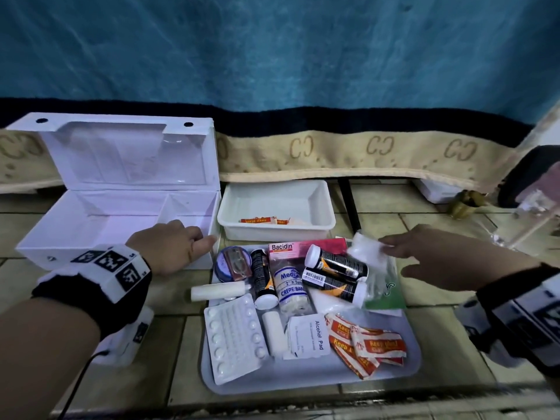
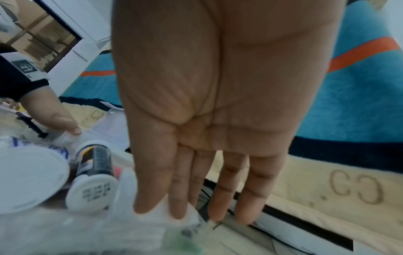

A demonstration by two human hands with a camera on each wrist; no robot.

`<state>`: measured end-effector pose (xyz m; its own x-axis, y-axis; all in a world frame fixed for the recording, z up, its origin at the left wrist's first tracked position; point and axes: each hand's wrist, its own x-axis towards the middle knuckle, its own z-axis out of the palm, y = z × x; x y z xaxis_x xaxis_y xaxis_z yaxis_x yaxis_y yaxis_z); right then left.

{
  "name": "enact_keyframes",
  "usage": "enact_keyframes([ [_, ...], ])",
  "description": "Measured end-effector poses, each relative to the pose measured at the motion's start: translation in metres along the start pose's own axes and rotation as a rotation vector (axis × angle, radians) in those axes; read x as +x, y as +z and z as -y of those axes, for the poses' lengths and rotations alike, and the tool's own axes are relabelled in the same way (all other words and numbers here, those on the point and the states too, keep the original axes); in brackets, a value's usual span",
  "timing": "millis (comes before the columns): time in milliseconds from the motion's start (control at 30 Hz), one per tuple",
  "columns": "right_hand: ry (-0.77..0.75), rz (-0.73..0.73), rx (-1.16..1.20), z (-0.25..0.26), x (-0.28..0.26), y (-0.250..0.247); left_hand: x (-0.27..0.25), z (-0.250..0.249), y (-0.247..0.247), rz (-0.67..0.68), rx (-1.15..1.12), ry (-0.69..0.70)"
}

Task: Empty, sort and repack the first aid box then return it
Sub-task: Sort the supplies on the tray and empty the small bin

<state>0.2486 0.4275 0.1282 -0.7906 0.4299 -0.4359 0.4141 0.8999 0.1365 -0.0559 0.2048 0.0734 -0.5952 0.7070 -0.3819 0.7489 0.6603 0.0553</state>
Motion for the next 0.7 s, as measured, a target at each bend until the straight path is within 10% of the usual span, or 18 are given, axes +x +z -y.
enact_keyframes([
  [500,-0.062,-0.26,0.252,0.03,0.051,-0.054,0.0,-0.002,-0.002,0.006,0.023,0.008],
  [700,-0.109,-0.082,0.015,0.078,0.124,-0.07,-0.004,-0.003,-0.003,0.005,0.052,0.017],
])
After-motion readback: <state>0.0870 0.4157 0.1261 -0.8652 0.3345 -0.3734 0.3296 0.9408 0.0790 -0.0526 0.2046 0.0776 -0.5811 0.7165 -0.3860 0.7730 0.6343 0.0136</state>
